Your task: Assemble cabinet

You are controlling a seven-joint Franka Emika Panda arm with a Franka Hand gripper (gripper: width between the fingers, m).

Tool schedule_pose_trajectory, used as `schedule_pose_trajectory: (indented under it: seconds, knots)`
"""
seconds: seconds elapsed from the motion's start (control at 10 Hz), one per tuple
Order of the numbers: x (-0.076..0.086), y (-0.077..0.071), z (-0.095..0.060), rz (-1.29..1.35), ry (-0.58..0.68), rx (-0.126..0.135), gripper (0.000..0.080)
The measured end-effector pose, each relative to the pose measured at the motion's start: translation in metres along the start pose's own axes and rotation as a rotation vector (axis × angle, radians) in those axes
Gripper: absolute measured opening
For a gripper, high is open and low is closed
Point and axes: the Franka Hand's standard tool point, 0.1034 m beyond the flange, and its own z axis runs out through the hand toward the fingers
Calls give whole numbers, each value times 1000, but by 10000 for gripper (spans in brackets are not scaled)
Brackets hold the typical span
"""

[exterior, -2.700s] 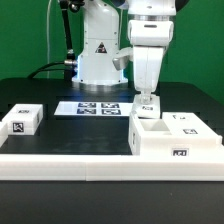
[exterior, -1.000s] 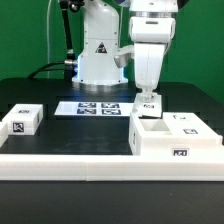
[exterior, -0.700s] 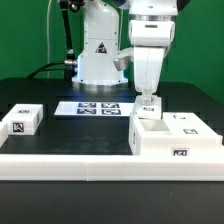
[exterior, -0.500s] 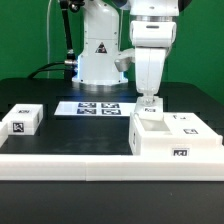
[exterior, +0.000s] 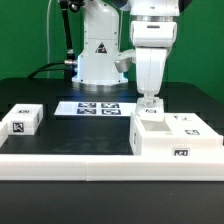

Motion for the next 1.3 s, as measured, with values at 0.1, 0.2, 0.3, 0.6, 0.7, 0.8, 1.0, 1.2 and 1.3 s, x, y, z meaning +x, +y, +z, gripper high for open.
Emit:
schedule_pose_trajectory:
  seconds: [0.1, 0.2, 0.3, 0.6, 0.7, 0.8, 1.0, 1.2, 1.3]
  knots:
    - [-3, 3, 0, -60, 1, -2, 71]
    - [-2, 7, 0, -90, -2, -3, 71]
    - [-3, 11, 0, -99, -4, -1, 71]
    - [-3, 21, 0, -129, -12, -3, 71]
    - [-3, 21, 0, -127, -11, -4, 71]
    - [-3, 21, 0, -127, -11, -4, 71]
    - [-3, 23, 0, -134, -11, -3, 71]
    - [-1, 42, -1, -149, -9, -6, 71]
    - [1, 54, -1, -150, -4, -16, 71]
